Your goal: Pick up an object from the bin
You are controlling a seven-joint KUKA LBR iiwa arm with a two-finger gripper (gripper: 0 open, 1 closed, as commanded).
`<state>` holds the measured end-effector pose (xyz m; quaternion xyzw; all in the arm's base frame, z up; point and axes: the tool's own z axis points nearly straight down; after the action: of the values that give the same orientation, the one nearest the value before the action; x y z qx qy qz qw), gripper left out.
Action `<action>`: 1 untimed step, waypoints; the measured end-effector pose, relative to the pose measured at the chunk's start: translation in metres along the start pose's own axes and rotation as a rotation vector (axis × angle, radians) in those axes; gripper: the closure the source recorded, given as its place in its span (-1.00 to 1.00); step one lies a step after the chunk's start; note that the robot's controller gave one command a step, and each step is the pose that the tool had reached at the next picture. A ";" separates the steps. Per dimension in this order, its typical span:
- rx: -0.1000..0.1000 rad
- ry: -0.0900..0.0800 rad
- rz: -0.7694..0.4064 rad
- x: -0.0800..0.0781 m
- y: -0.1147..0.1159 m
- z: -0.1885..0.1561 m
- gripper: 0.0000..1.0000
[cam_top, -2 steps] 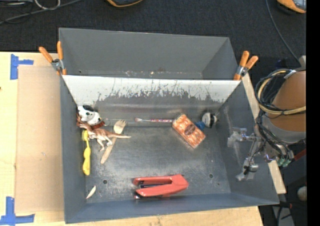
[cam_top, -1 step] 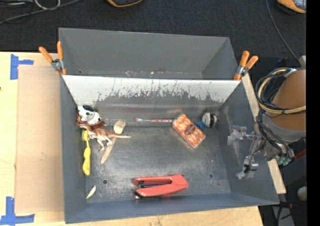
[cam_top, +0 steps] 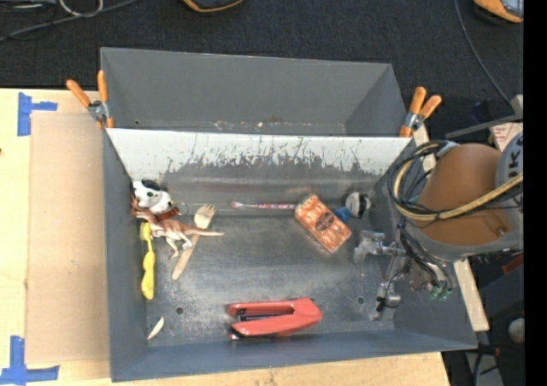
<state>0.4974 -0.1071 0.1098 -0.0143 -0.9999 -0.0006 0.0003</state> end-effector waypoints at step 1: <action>0.000 0.004 -0.045 0.005 0.024 0.003 -1.00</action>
Offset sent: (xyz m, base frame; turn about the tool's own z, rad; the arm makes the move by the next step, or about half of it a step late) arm -0.0239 0.0825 -0.0130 0.0093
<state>0.4935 -0.0829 0.1071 0.0080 -1.0000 -0.0008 0.0020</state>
